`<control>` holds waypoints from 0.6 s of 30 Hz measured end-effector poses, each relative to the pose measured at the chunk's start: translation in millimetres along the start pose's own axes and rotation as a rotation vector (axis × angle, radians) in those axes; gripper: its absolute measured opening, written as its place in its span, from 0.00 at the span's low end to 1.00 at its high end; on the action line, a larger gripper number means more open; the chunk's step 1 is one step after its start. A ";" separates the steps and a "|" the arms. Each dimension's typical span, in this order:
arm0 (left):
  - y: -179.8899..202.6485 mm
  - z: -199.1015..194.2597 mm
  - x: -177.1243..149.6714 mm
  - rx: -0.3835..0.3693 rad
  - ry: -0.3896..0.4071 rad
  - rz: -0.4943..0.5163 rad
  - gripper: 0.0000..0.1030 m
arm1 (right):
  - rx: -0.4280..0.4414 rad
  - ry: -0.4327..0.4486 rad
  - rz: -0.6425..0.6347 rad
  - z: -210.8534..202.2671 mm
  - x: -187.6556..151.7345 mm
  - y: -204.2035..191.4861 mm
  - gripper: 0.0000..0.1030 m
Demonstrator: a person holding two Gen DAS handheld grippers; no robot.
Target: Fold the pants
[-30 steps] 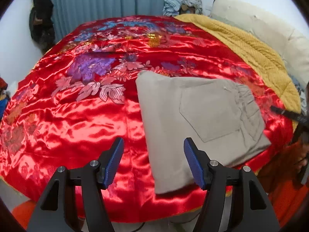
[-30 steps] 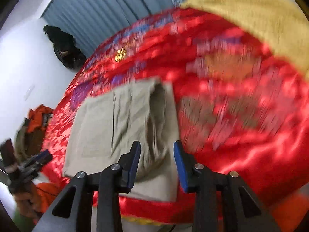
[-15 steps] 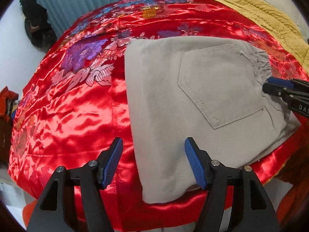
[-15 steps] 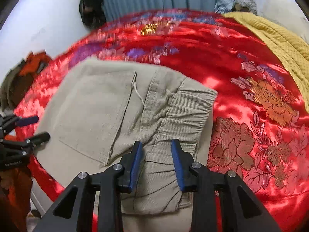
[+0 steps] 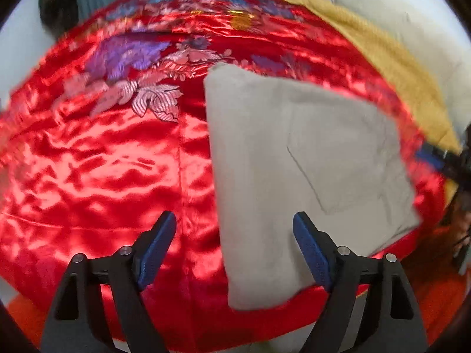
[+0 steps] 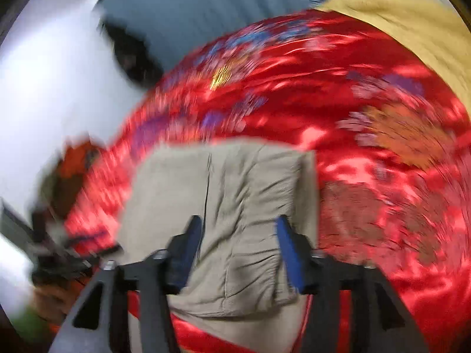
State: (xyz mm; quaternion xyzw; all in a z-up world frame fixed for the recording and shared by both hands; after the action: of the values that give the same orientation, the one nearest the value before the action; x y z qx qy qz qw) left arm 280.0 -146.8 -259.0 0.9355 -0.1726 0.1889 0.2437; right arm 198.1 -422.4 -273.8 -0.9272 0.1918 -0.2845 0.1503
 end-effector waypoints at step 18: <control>39.6 16.8 20.5 -0.083 -0.092 0.025 0.11 | 0.035 -0.323 -0.176 37.3 -18.2 -32.9 0.27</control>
State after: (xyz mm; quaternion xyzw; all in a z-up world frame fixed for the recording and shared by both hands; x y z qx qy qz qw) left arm 285.8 -192.9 -248.2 0.9300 -0.2031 0.1411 0.2719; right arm 214.9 -379.1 -299.1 -0.9713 0.0781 -0.1474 0.1697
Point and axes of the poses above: each gripper's, at about its wrist camera, not at the fingertips, and z roughly the way its jaws point, y to its right, x to its top, the point moved 9 cm from there along z, roughly the way its jaws point, and after that the axes turned 14 degrees about -x, right-handed, at the moved point
